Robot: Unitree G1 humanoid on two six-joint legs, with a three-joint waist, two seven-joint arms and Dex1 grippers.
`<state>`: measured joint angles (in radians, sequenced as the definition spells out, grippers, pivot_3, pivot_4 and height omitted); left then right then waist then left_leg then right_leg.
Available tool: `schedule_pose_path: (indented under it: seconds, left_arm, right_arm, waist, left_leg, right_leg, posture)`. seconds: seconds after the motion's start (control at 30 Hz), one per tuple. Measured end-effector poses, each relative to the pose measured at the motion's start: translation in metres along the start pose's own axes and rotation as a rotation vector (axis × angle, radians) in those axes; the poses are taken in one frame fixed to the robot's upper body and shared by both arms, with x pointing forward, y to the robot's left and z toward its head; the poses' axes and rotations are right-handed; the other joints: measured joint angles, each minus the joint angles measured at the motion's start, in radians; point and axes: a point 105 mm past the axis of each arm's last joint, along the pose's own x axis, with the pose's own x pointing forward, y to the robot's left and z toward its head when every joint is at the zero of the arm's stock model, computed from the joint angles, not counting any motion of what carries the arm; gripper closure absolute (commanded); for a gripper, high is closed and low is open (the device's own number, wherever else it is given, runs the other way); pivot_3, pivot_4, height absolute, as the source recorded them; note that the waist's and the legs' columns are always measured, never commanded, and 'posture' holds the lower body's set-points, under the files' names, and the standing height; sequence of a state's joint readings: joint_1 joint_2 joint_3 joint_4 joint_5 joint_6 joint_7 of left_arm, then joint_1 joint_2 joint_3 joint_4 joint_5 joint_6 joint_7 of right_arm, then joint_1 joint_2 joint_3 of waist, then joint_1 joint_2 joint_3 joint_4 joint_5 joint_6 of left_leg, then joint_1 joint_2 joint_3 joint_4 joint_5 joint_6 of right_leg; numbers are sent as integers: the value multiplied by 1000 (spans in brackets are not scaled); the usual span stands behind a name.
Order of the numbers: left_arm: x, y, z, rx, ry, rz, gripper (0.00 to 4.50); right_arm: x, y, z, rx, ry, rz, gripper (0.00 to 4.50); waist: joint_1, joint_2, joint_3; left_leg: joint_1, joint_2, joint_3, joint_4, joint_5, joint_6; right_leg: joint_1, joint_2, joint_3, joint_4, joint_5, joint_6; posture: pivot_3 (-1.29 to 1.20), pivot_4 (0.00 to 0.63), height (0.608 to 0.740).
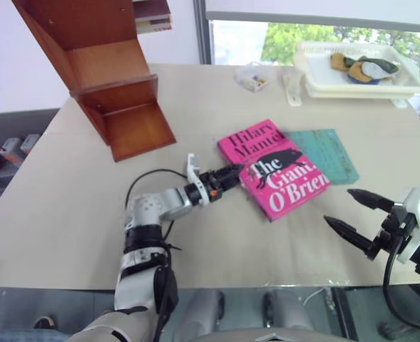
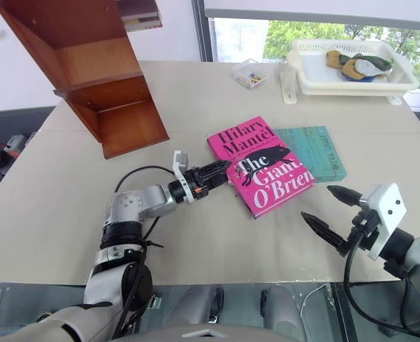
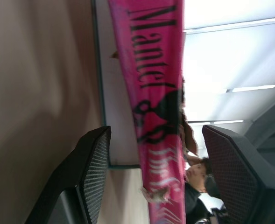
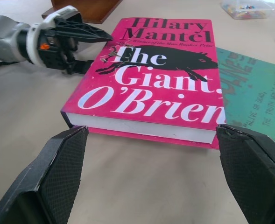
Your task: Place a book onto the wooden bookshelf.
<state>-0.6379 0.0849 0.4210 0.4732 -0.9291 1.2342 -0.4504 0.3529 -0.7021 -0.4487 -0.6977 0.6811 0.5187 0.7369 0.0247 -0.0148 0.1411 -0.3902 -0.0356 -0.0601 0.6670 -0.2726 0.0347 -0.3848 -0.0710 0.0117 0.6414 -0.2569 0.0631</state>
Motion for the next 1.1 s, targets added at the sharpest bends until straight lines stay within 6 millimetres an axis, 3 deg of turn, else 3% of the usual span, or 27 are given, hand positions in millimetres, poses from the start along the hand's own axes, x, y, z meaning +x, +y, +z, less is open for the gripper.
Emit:
schedule_pose_path:
  seconds: [0.23,0.33,0.47,0.5,0.93,1.1]
  left_arm:
    - [21,-4,1,-12,21,-36,1185]
    - [23,-7,3,-24,16,-61,2394]
    - [21,-8,4,-35,20,-74,4332]
    - [19,-9,4,-41,19,-81,4487]
    - [-3,-13,4,-52,0,-114,4487]
    - [-2,-29,6,-26,-28,-188,4487]
  right_arm:
    - [0,0,0,1,2,-1,0]
    - [-1,0,-2,4,6,-2,0]
    - [-1,1,-3,9,11,-4,0]
    - [-1,1,-3,9,11,-4,0]
    - [-2,2,-2,2,9,-1,0]
    - [0,1,-1,-3,3,0,0]
  waist:
    - [9,0,0]
    - [10,0,0]
    - [10,0,0]
    - [10,0,0]
    - [-10,0,0]
    - [-9,-1,1]
  left_leg:
    - [0,-1,0,1,0,1]
    - [-1,-1,0,1,0,0]
    - [-1,0,0,0,0,0]
    - [0,0,0,0,0,0]
    - [-1,1,0,0,0,0]
    - [-1,1,-1,0,0,-1]
  right_leg:
    - [0,1,0,0,0,0]
    - [0,1,0,0,0,0]
    - [0,0,0,0,0,0]
    - [0,0,0,0,0,0]
    - [-1,-1,0,0,0,0]
    - [-1,-1,0,0,0,0]
  posture:
    - [0,150,740]
    - [0,150,740]
    - [0,150,740]
    - [0,150,740]
    - [0,150,740]
    - [0,150,740]
